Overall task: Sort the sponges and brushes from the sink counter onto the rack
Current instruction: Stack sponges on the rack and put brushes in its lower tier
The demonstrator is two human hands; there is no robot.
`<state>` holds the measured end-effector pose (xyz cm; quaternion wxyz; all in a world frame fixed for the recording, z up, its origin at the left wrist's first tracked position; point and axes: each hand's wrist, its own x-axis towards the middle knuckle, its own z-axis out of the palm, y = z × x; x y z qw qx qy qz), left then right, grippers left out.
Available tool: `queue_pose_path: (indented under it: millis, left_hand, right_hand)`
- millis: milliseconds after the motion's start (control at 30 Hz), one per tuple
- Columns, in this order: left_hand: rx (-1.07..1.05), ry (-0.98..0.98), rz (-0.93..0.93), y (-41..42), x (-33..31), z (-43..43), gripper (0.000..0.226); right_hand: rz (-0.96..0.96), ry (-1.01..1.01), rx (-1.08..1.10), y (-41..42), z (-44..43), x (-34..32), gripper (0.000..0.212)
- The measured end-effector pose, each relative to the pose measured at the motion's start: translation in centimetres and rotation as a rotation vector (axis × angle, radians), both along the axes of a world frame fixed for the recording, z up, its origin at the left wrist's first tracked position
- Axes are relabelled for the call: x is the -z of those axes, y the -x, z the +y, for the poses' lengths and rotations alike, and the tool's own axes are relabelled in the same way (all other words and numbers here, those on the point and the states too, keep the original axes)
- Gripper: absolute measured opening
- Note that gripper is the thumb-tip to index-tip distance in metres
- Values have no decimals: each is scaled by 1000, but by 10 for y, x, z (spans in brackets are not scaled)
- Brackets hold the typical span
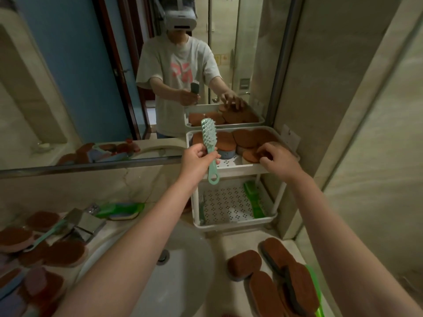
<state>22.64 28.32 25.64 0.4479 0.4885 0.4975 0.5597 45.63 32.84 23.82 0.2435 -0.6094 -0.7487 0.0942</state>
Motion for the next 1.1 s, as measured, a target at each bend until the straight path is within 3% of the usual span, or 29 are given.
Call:
queue_pose_path:
  millis: [200,300,367,433,533,600,667,900,1000,1100]
  left_hand:
    - [16,-11,8,-4,3,-7,8]
    - [69,-9,-19,-8,11,-21,9]
    - [104,1,-40,-10,22,-31,10]
    - [127,47,-36,-11,36,-40,10]
    - [114,122,-19,-12,62,-45,14]
    - [95,152,18,-12,79,-46,10]
    - [81,184,56,-13,94,-47,6]
    - [80,328,267,-8,131,-44,17]
    - [-22,346,366,12,140,-38,9]
    - [-128,354,444,28,137,-26,19]
  right_hand:
    - [-58,-266,159,19,-16,23,50]
    - [93,-521,135,36,-34,34,34]
    - [282,-577,97,50,-52,43,22]
    - [507,-417,-20,62,-70,57,13]
    - [752,50,-170,70,-94,84,15]
    - [840,260,-200,71,-103,100,21]
    - [850,356,-198,71,-108,112,14]
    - [661,505,-117,72,-95,151,19]
    - [465,572,-53,70,-66,165,27]
    - [271,608,7,78,-27,172,29]
